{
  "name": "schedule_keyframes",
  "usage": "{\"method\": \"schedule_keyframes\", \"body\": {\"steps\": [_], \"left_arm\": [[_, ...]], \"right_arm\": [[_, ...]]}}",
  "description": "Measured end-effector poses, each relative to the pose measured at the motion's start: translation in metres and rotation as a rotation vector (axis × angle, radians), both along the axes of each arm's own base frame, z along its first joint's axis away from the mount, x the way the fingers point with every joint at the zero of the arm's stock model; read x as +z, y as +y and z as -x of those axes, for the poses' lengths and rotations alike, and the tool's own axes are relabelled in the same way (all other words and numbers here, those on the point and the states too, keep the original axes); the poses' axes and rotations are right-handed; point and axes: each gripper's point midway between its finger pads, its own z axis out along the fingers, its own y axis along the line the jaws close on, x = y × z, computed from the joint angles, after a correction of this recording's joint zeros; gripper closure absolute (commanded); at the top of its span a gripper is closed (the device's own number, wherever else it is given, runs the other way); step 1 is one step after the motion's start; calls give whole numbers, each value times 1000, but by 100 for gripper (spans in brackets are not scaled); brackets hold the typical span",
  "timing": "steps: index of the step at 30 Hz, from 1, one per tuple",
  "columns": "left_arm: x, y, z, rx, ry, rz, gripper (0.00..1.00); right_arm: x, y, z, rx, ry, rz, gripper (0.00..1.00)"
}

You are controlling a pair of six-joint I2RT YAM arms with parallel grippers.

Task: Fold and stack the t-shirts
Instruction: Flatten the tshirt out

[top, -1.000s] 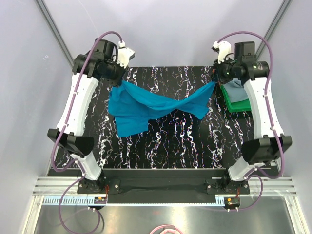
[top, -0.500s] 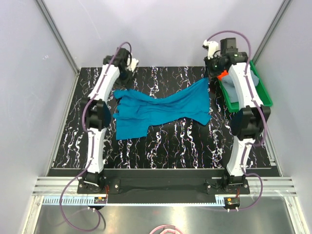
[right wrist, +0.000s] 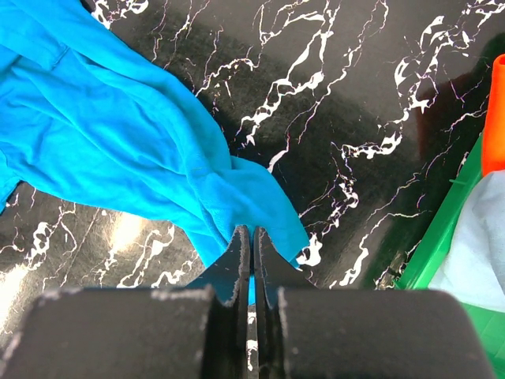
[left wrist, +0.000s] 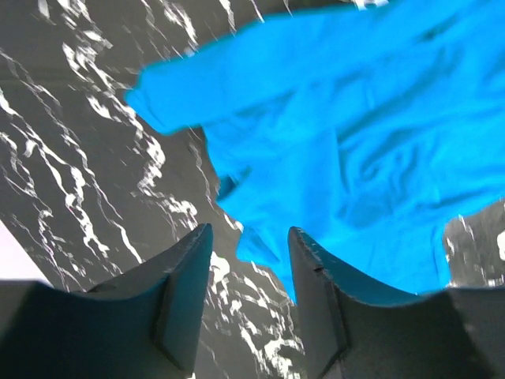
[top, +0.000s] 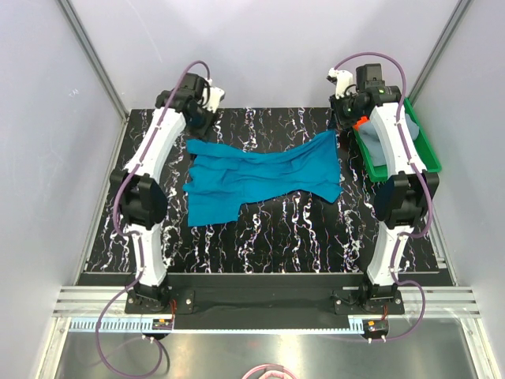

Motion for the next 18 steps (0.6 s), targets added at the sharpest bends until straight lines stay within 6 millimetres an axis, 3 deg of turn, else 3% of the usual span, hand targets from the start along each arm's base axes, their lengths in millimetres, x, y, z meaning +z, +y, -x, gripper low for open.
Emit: {"method": "schedule_keyframes", "body": {"steps": [3, 9, 13, 18], "left_arm": [[-10, 12, -12, 38, 6, 18, 44], [-76, 37, -21, 108, 156, 28, 44], [-109, 38, -18, 125, 244, 66, 45], [-123, 33, -14, 124, 293, 107, 48]], "right_arm": [[0, 0, 0, 1, 1, -1, 100], [0, 0, 0, 1, 1, -2, 100], [0, 0, 0, 1, 1, -2, 100], [-3, 0, 2, 1, 10, 0, 100]]}}
